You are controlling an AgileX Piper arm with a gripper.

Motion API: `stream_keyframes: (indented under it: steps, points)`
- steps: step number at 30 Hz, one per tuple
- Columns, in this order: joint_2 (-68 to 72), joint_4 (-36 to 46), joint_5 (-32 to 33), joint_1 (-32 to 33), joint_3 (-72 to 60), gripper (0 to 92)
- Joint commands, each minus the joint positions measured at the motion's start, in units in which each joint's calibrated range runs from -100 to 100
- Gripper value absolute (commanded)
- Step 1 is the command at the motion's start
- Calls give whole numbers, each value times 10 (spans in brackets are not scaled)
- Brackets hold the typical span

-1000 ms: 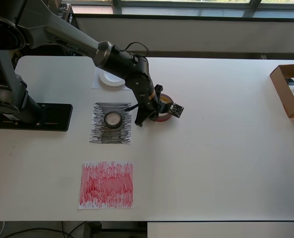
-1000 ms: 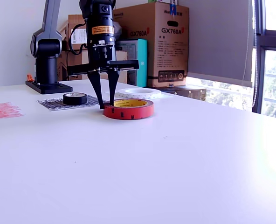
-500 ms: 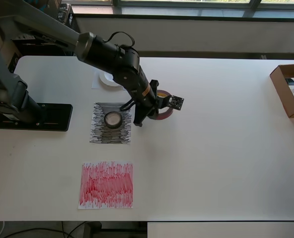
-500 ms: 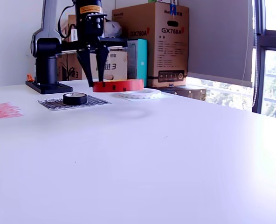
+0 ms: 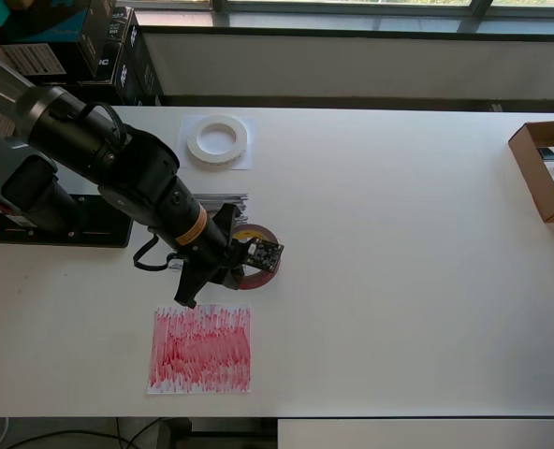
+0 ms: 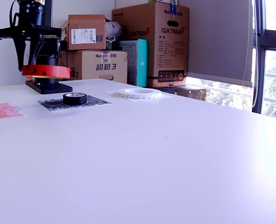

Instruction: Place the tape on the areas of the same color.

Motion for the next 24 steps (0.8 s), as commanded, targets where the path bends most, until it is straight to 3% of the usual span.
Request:
stream_keyframes:
  steps: [1,11,24]
  points:
    - [6,0,-39,-93,6,0]
    - [6,0,-94,-180,54,0]
    - [75,-1,-108,-188,24,0]
